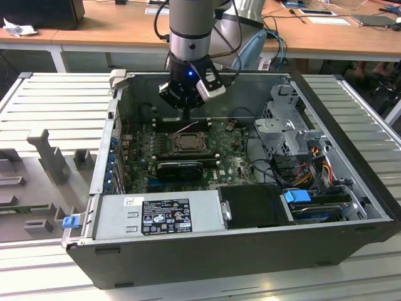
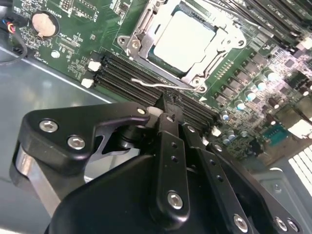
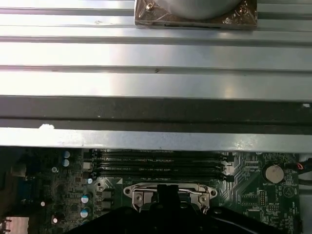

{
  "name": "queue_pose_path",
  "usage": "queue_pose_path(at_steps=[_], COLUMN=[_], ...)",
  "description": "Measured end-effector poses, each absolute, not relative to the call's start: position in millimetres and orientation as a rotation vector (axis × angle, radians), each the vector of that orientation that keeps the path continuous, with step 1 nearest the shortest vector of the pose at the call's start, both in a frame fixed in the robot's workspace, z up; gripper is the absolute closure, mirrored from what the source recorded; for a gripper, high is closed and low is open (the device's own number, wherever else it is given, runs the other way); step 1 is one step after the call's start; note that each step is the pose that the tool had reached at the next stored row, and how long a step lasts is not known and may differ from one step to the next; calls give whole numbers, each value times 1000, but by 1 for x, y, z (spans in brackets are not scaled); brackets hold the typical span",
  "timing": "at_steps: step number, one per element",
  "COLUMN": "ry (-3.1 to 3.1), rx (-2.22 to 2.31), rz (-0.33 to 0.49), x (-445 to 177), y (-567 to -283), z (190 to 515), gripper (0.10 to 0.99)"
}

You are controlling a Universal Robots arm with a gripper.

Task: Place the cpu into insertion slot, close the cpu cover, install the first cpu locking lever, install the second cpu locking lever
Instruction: 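Install the first cpu locking lever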

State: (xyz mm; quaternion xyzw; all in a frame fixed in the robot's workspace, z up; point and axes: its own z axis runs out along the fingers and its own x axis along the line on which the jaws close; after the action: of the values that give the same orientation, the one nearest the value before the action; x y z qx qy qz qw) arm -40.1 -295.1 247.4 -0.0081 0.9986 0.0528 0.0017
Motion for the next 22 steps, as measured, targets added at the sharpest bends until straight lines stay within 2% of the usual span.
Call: queue_pose_path(at_steps=[6,22], ry=[3134,3135], rx=[-64,-114], rz=[166,166], x=[-36,-25], y=[-292,-286], z=[233,221], gripper=[980,980])
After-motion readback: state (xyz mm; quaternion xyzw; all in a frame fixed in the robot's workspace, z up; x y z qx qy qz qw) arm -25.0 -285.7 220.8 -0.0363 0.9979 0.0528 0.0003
